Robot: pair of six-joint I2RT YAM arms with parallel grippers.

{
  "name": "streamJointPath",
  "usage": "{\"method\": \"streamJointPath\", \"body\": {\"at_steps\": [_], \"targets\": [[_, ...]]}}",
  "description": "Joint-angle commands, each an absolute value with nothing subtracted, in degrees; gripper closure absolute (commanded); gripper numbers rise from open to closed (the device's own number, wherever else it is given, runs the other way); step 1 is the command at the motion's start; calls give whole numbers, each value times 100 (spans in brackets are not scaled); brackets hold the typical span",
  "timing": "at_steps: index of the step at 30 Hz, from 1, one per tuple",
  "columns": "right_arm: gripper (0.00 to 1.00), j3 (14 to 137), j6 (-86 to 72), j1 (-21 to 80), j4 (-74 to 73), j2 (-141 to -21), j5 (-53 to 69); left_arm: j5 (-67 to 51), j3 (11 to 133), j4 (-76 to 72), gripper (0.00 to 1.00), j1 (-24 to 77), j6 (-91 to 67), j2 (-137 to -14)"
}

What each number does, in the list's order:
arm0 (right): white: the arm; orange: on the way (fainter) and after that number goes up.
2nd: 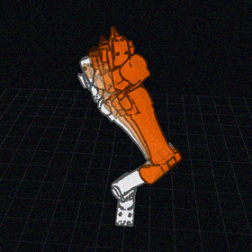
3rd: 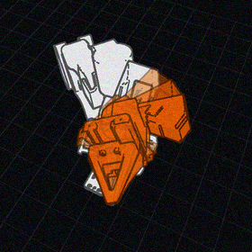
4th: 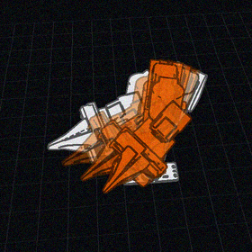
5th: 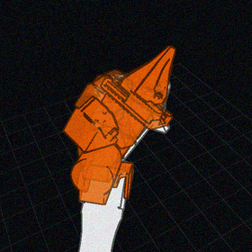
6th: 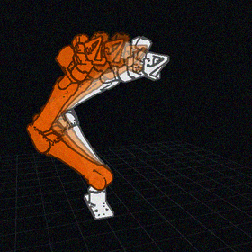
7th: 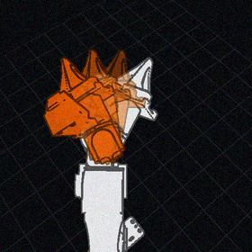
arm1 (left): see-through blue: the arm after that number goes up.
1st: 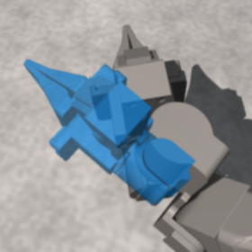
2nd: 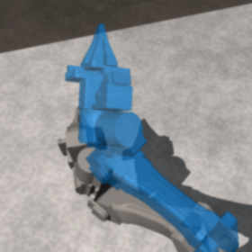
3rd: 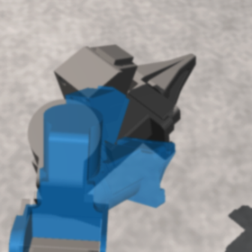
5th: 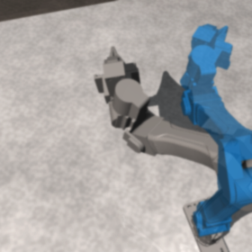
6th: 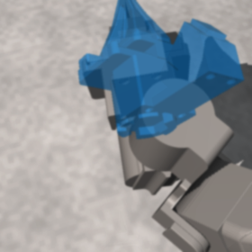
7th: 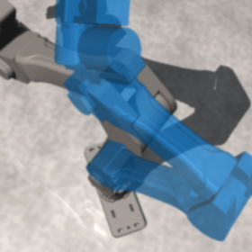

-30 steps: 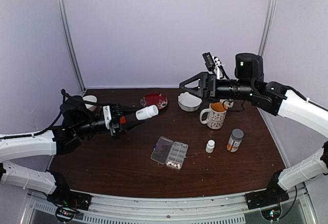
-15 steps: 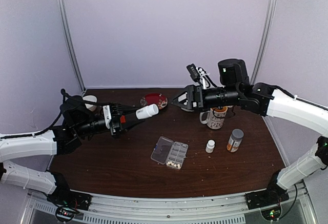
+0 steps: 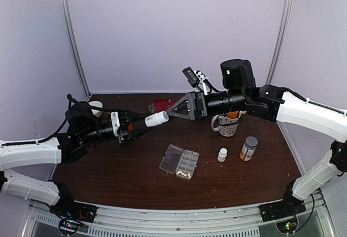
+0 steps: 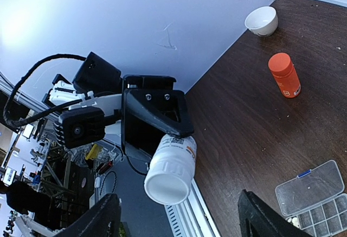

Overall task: Sort the pills into containers
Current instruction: Unscrew the lid of the pill bottle.

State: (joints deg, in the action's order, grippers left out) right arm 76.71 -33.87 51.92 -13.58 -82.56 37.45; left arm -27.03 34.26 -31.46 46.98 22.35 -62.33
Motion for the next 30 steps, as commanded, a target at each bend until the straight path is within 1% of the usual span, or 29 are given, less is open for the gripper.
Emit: {"method": "streamJointPath", "body": {"at_steps": [1, 7, 16, 23, 27, 30], "targets": [[26, 7938, -3337, 5255, -1453, -8425, 3806, -2642, 3550, -3311, 92, 4706, 2290, -6280], [34, 8196, -3295, 5297, -1726, -8648, 3681, -2641, 3560, -3265, 92, 4711, 2324, -6269], [38, 8416, -3221, 5396, -1828, -8804, 3785, -2607, 3577, -3149, 92, 4706, 2390, -6284], [50, 8534, -3157, 5448, -1986, -8931, 3833, -2587, 3577, -3104, 92, 4710, 2415, -6280], [52, 8619, -3085, 5474, -2154, -9000, 3787, -2574, 3568, -3095, 92, 4709, 2417, -6261], [62, 8658, -3037, 5486, -2216, -9023, 3780, -2577, 3560, -3095, 92, 4708, 2417, -6258]]}}
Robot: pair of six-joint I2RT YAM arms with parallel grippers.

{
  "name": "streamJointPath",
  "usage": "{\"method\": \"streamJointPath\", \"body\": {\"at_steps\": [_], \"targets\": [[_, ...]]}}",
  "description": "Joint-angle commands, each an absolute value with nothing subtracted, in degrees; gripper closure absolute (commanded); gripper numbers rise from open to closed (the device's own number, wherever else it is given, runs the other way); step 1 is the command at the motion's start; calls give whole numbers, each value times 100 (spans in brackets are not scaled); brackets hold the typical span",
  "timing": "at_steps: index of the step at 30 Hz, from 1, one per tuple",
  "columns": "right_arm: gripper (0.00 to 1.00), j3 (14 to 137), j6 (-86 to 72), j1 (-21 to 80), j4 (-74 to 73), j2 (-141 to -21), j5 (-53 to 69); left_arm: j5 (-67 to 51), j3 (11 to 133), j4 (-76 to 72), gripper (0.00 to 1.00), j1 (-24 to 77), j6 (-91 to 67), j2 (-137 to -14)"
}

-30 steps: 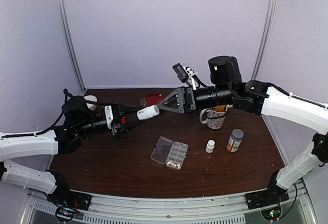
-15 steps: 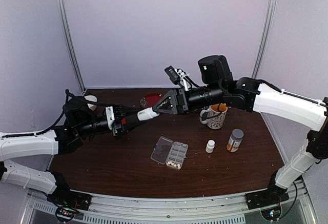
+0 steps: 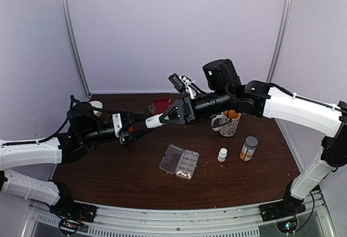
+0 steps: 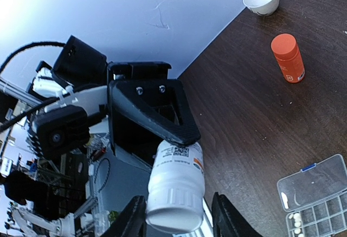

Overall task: Sort the pills into containers
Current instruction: Unscrew the lid of the pill bottle.

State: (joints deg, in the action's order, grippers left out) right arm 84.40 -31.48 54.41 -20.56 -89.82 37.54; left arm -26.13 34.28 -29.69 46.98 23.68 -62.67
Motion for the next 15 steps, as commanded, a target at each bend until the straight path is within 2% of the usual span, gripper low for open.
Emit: {"method": "streamJointPath", "body": {"at_steps": [1, 4, 13, 15], "targets": [[64, 8662, -3021, 5486, -2237, -9028, 3779, -2578, 3557, -3098, 92, 4711, 2413, -6254], [75, 8698, -2893, 5493, -2323, -9036, 3782, -2595, 3551, -3102, 92, 4711, 2401, -6248], [80, 9089, -1343, 5526, -2801, -9216, 3779, -2744, 3544, -3248, 93, 4711, 2235, -6268], [85, 9082, -789, 5543, -2816, -9226, 3754, -2824, 3525, -3398, 93, 4711, 2109, -6281]]}}
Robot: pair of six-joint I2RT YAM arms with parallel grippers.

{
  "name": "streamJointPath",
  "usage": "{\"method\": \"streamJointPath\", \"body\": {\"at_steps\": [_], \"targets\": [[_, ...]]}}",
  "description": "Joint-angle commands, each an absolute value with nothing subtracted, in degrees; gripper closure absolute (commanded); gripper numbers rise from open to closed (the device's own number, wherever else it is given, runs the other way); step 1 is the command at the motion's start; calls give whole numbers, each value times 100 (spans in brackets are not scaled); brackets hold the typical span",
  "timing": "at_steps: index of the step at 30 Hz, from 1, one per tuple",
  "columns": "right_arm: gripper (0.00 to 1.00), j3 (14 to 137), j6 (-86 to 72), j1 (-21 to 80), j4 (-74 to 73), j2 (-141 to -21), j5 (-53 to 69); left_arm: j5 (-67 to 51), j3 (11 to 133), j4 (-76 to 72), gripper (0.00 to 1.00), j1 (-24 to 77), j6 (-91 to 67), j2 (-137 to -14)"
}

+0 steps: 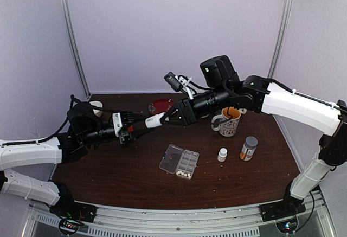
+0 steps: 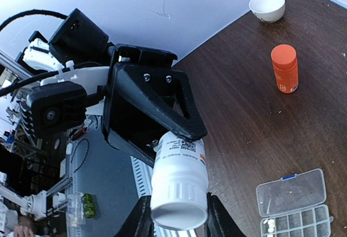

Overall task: Sort the pills into containers
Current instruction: Unscrew the lid of the pill bottle.

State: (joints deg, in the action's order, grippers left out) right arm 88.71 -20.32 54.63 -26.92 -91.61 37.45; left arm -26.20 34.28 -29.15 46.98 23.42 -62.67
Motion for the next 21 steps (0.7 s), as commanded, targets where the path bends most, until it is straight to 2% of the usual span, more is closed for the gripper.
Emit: {"method": "streamJointPath", "body": {"at_steps": [1, 9, 21], "targets": [[86, 9050, -524, 5553, -2772, -9202, 3798, -2856, 3525, -3443, 93, 4710, 2049, -6298], [85, 8859, 1217, 5563, -2486, -9043, 4077, -3041, 3411, -3903, 93, 4711, 1563, -6424], [83, 9220, 3347, 5512, -3449, -9110, 3876, -3216, 3248, -4500, 93, 4706, 1036, -6587]]}}
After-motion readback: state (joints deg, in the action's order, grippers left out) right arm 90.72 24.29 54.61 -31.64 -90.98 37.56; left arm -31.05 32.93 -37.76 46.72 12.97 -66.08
